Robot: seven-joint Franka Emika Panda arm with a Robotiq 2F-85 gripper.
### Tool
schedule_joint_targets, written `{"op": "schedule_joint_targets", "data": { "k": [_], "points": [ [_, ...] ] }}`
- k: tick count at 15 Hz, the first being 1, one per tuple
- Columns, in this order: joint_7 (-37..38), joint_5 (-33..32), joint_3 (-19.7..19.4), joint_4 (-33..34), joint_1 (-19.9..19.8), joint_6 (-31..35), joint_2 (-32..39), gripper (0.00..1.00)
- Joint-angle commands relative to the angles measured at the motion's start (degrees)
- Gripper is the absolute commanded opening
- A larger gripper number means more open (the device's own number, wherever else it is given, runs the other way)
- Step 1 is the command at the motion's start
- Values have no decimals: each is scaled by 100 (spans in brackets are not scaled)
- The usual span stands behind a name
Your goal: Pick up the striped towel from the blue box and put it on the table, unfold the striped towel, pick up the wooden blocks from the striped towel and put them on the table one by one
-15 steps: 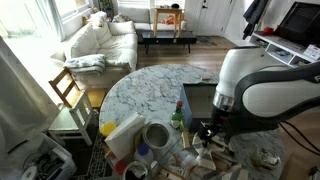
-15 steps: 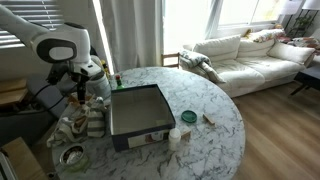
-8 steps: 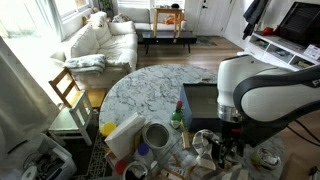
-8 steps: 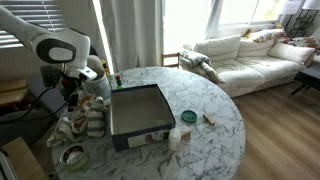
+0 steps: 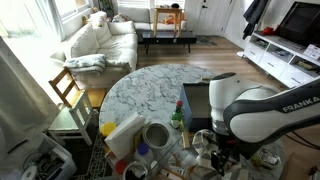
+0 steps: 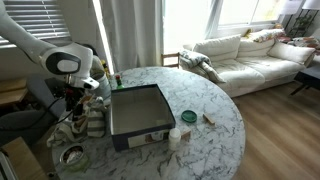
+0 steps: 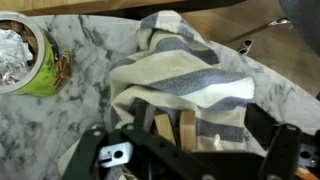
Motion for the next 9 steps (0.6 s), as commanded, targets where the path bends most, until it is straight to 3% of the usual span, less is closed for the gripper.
{"op": "schedule_joint_targets", "data": {
  "k": [1, 4, 6, 7, 9],
  "points": [
    [11, -165, -22, -1, 44, 420, 307, 92],
    [102, -283, -59, -24, 49, 812, 436, 91],
    [133, -377, -83, -25, 51, 947, 494, 82],
    [154, -430, -101, -31, 50, 995, 510, 72],
    [198, -543, -140, -34, 47, 1071, 527, 77]
  ]
}}
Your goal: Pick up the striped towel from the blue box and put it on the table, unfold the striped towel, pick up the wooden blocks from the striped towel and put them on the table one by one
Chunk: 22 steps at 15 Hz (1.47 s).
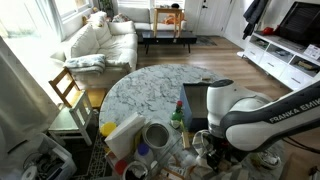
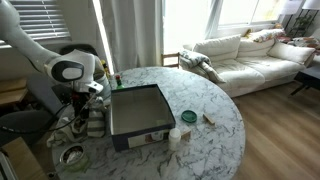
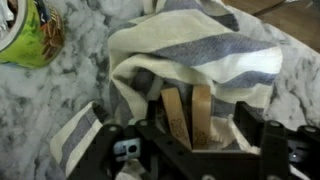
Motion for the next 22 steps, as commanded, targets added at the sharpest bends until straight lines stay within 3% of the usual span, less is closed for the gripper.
{"op": "schedule_joint_targets", "data": {
  "k": [1, 3, 8, 10, 11, 12, 16, 18, 22],
  "points": [
    [179, -296, -110, -32, 44, 216, 73, 74],
    [192, -337, -122, -23, 47, 268, 96, 71],
    [245, -441, -155, -3, 43, 237, 7, 33],
    [272, -484, -165, 16, 43, 202, -30, 28],
    [290, -503, -170, 22, 42, 181, -44, 33],
    [307, -520, -175, 30, 40, 157, -47, 55],
    [351, -580, -197, 44, 37, 114, -41, 79],
    [360, -605, -206, 49, 36, 103, -48, 83],
    [319, -650, -232, 40, 14, -22, -60, 72]
  ]
}}
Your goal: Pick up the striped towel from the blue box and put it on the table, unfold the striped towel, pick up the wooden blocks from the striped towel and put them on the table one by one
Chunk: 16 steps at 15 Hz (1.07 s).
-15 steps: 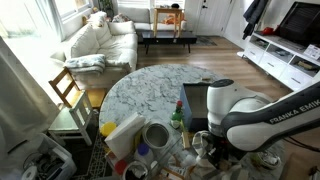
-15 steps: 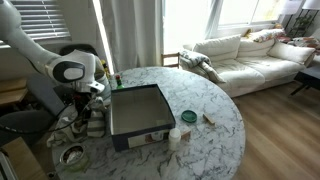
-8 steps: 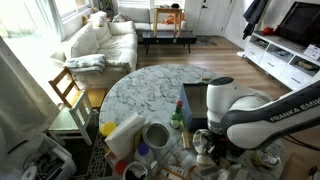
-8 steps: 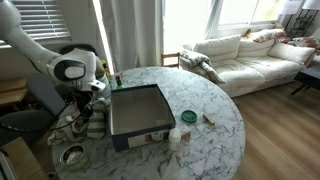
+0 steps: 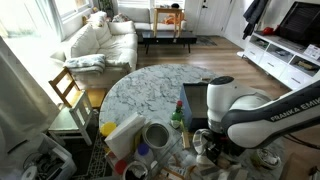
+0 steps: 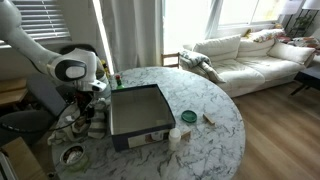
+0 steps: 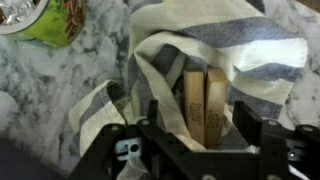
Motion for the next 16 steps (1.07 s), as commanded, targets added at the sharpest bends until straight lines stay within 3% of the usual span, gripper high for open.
{"op": "schedule_joint_targets", "data": {
  "k": [1, 3, 4, 6, 7, 8, 9, 11, 12, 13, 15, 16],
  "points": [
    [58, -152, -63, -31, 14, -213, -68, 73],
    [-6, -123, -49, -13, 9, -308, -55, 65],
    [-25, -103, -42, -6, 8, -340, -48, 53],
    [-32, -94, -39, 3, 8, -386, -47, 55],
    [-20, -93, -42, 8, 6, -411, -61, 62],
    [19, -97, -48, 25, 7, -484, -83, 81],
    [18, -63, -41, 45, 5, -569, -104, 83],
    [9, -12, -26, 94, 4, -804, -151, 98],
    [0, 0, -22, 119, 2, -901, -160, 89],
    [-29, 19, -17, 147, -3, -989, -157, 61],
    [-59, 36, -11, 194, -7, -1118, -142, 61],
    [-101, 73, -3, 212, -12, -1140, -110, 54]
  ]
}}
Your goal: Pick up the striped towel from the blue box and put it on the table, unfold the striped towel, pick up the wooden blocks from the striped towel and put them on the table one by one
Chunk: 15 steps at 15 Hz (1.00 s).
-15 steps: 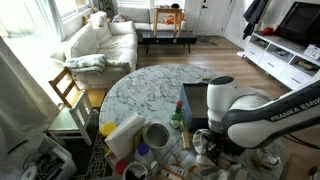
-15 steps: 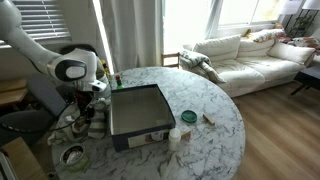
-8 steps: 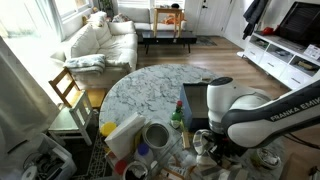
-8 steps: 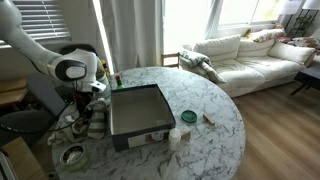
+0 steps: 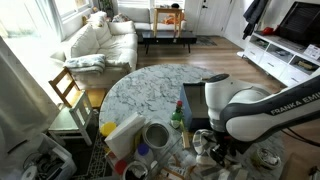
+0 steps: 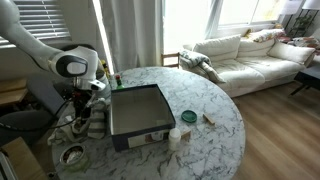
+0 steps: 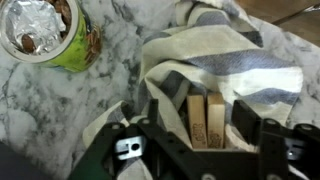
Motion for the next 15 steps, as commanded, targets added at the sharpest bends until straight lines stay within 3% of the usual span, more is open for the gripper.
{"op": "schedule_joint_targets", "data": {
  "k": [1, 3, 4, 6, 11, 14, 15],
  "points": [
    [-98, 100, 14, 50, -5, -252, 6, 43],
    [-117, 148, 32, 48, 3, -188, 72, 33],
    [-122, 181, 43, 50, 5, -166, 96, 71],
    [-156, 234, 60, 59, 4, -153, 130, 66],
    [-178, 264, 59, 71, -7, -113, 211, 100],
    [-157, 302, 54, 61, -6, 45, 250, 100],
    [-157, 302, 46, 64, -11, 71, 270, 88]
  ]
}}
